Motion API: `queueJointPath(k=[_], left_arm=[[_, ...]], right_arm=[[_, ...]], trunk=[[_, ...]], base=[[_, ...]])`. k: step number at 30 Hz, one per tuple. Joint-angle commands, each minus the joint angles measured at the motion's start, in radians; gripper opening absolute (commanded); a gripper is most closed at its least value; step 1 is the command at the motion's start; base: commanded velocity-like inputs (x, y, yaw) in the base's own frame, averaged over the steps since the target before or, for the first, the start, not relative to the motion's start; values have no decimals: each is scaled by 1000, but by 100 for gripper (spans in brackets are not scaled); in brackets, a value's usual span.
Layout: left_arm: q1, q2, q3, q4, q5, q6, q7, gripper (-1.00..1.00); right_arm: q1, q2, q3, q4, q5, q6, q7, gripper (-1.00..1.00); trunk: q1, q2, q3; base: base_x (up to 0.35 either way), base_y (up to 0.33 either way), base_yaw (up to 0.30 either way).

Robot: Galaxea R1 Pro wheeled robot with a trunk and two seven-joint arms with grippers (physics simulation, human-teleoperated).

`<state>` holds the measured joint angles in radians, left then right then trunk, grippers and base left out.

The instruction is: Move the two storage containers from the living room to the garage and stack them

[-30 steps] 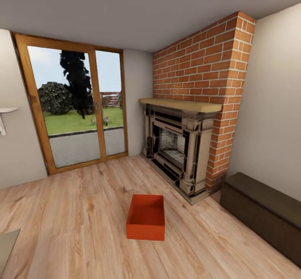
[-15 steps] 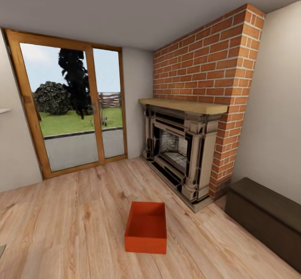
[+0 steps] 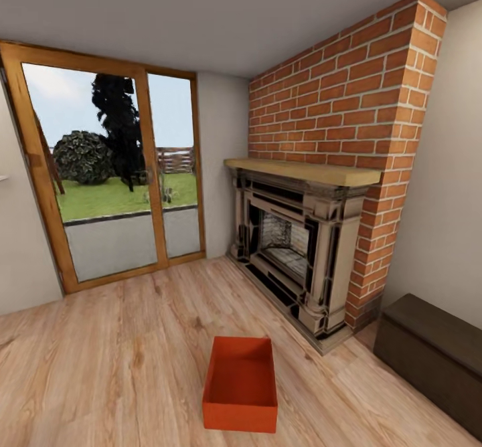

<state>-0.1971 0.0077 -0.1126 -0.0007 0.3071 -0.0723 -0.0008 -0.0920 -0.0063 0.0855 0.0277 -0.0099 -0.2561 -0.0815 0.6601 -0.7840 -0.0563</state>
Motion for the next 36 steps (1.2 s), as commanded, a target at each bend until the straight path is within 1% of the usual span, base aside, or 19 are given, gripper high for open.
queueJointPath(k=[1,36], left_arm=[[-1,0,-9,1,9,-3,0,100],[-1,0,-9,1,9,-3,1,100]], right_arm=[[-2,0,8,3,-1,-5,-4,100],[-2,0,9,3,0,-5,-4,100]], trunk=[[1,-1,-2],[1,-1,-2]], base=[[323,136,0],[323,147,0]])
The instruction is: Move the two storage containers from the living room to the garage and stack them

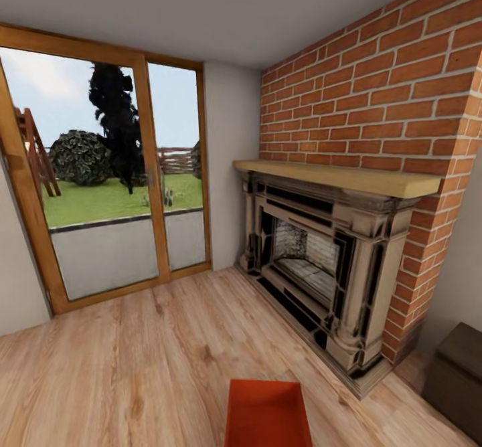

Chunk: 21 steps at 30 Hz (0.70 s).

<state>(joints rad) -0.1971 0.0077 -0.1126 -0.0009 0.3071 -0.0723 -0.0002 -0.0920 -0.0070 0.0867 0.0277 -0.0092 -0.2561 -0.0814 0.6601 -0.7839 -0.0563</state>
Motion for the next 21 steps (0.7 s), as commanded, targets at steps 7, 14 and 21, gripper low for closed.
queueJointPath(k=[7,14,21], left_arm=[[-1,0,-9,1,9,-3,0,100],[-1,0,-9,1,9,-3,-1,100],[-1,0,-9,1,9,-3,0,100]], right_arm=[[-1,0,8,3,0,-5,-3,100],[-1,0,9,3,0,-5,-3,100],[-1,0,8,3,0,-5,-3,100]], trunk=[[1,-1,-2],[1,-1,-2],[1,-1,-2]], base=[[323,26,0],[323,1,0],[323,-2,0]])
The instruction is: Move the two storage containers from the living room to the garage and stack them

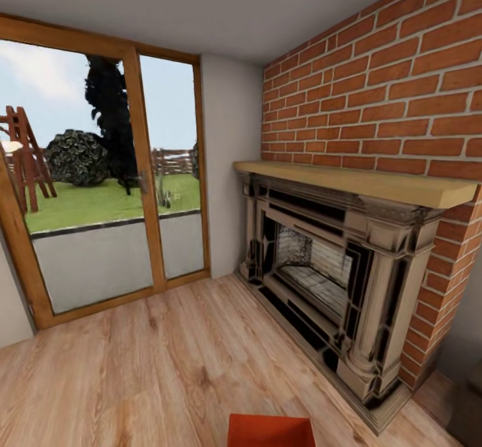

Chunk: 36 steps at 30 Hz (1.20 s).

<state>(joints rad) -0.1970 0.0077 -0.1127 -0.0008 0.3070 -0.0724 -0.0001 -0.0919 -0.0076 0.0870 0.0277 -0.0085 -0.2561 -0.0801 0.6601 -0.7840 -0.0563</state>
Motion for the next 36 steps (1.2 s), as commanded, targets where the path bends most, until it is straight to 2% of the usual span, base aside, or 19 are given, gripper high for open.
queueJointPath(k=[1,5,13,28,36], left_arm=[[-1,0,-9,1,9,-4,0,100],[-1,0,-9,1,9,-6,0,100],[-1,-1,-9,1,8,-12,0,100],[-1,-2,-9,1,7,-12,0,100],[-1,0,-9,1,8,-15,0,100]], right_arm=[[-1,0,8,3,-1,-5,-5,100],[-1,1,7,3,-2,-5,-6,100],[-2,1,7,3,-2,-5,-6,100],[-2,1,7,3,-2,-5,-6,100],[-1,3,6,3,-3,-5,-7,100]], trunk=[[1,-1,-2],[1,-1,-2],[1,-1,-2],[1,-1,-2],[1,-1,-2]], base=[[299,-112,0],[269,-131,0],[34,-25,0],[0,-261,0],[0,-55,-24]])
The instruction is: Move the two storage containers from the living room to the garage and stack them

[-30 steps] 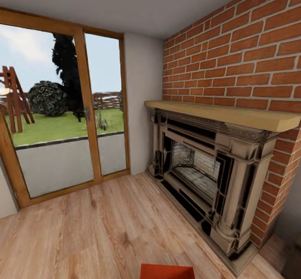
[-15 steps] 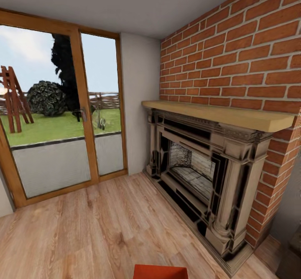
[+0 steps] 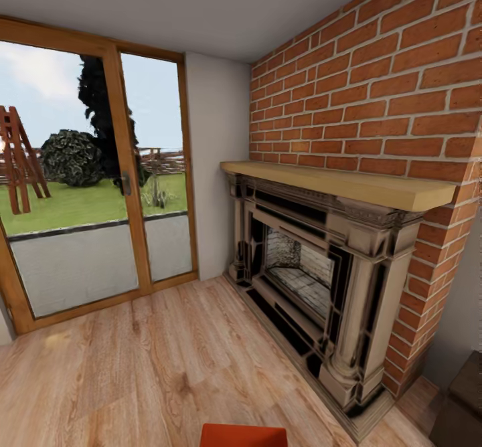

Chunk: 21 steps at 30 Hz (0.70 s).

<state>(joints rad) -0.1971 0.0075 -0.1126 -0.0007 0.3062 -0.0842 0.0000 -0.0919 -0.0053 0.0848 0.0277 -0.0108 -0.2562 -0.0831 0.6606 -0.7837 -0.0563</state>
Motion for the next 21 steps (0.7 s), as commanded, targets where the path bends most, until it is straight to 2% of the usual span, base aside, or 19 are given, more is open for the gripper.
queueJointPath(k=[1,7,21], left_arm=[[-1,0,-9,1,9,-3,0,100],[-1,0,-9,0,9,-4,-1,100],[-1,0,-9,0,9,-5,-1,100]], right_arm=[[-2,1,8,3,-1,-5,-5,100],[-2,1,7,3,-1,-5,-6,100],[-2,-2,7,3,0,-5,-4,100]], trunk=[[0,-1,-2],[0,-1,-2],[0,-1,-2]], base=[[0,-7,-145],[0,-2,-158],[-32,31,-12]])
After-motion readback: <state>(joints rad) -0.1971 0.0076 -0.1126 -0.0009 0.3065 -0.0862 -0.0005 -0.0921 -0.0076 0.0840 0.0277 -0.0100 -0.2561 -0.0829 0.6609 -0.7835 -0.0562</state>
